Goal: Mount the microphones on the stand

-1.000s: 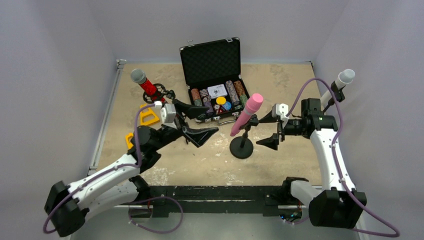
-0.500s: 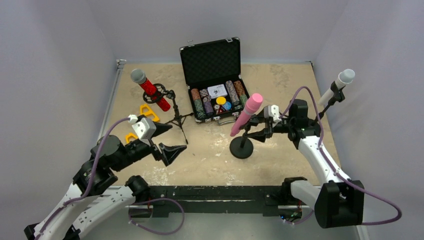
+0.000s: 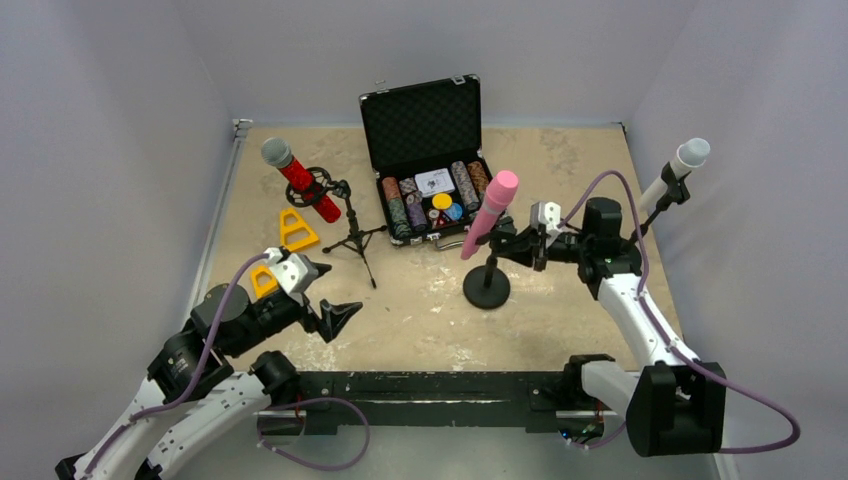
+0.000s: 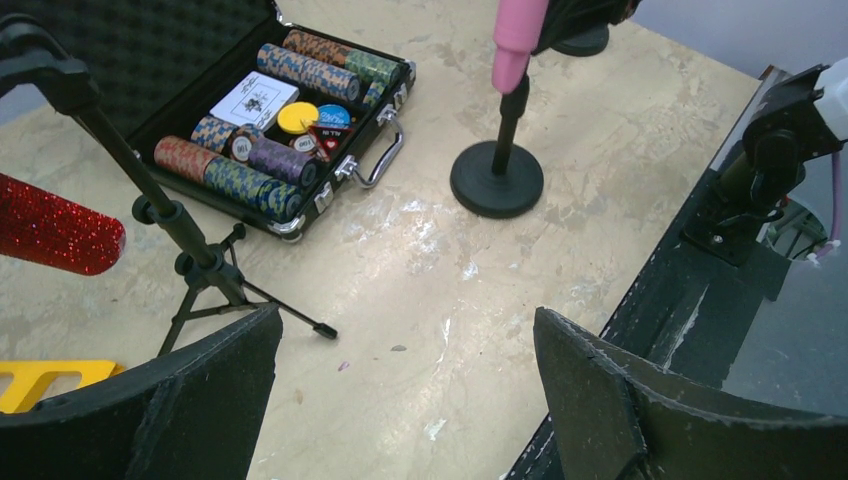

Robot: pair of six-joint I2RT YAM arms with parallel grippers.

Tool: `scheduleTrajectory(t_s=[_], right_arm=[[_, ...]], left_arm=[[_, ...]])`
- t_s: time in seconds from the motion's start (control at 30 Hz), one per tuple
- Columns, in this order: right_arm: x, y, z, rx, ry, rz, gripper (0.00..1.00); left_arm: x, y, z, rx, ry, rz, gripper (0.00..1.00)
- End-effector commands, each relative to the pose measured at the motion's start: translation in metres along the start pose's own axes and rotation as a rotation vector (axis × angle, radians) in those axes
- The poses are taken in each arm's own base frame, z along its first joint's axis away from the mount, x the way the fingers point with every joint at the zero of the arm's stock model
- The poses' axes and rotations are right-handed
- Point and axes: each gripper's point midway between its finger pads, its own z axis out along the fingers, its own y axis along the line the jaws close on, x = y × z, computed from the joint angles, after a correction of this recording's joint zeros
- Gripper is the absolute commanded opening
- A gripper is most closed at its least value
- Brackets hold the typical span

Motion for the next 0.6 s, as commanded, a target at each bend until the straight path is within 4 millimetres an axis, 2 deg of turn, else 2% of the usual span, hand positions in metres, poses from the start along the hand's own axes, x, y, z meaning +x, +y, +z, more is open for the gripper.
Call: scheduleTrajectory(t_s=[0.0, 0.07, 0.2, 0.3, 0.5, 0.57], right_arm=[[-0.042, -0.094, -0.048, 0.396, -0.002, -0.196, 0.0], [-0.044, -0.119, -0.065, 0.516, 0.006, -0.198, 0.0], [-0.035, -0.158, -0.091, 0.758, 0.014, -0.19, 0.0], [-0.03, -0.178, -0.101, 0.866, -0.019, -0.138, 0.0], [-0.009, -0.181, -0.106, 0.903, -0.015, -0.036, 0.0], [-0.006, -0.18, -0.108, 0.895, 0.002, -0.014, 0.09]], left_arm=[[0.008, 0.007, -0.002, -0.033, -0.008, 0.013, 0.99], [0.009, 0.007, -0.003, -0.036, -0.012, 0.011, 0.99], [0.011, 0.008, -0.003, -0.039, -0.013, 0.013, 0.99], [0.012, 0.008, -0.003, -0.041, -0.011, 0.013, 0.99], [0.015, 0.009, -0.002, -0.045, -0.003, 0.015, 0.99], [0.015, 0.009, -0.002, -0.043, -0.003, 0.016, 0.99]])
